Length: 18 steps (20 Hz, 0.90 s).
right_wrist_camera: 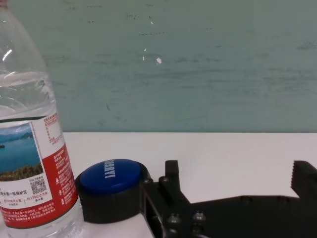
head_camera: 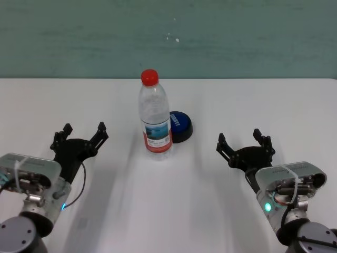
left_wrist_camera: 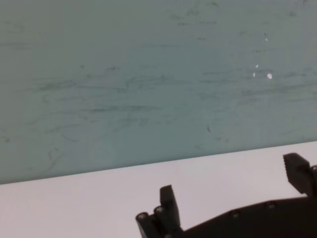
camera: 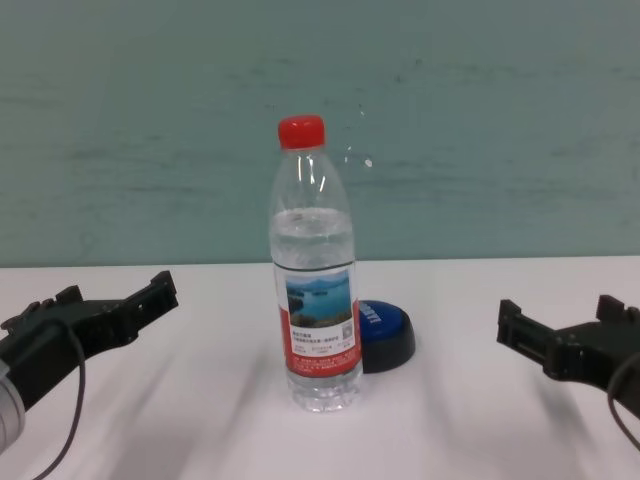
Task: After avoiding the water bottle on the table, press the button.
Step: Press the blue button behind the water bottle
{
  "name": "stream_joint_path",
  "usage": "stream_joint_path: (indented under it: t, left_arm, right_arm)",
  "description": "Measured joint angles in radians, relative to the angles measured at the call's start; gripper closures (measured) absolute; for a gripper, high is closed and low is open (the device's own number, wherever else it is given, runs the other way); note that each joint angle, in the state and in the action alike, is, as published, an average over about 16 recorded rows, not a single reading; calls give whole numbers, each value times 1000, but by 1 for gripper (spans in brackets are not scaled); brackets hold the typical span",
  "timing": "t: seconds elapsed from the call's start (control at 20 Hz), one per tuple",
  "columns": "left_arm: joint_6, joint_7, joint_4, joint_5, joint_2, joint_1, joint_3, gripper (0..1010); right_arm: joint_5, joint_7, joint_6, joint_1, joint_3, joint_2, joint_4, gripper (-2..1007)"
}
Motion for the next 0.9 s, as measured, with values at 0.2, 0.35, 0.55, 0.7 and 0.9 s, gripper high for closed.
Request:
stream_joint_path:
  t: [0.2,0.35,0.55,0.7,0.9]
  left_arm:
    - [0,0,0,0,0,0,0,10]
    - [0,0,0,0,0,0,0,10]
    - [1,-7,-12,1,2,5,-3,10]
    - [6,-17,-33,4,4,14,-4,10]
    - [21,-34,-76,13,2,32,1,10]
  right_arm:
    - [0,0,0,0,0,0,0,1]
    - [0,0,0,0,0,0,0,1]
    - [0,0,0,0,0,0,0,1]
    - [0,0,0,0,0,0,0,1]
    - [0,0,0,0,0,0,0,1]
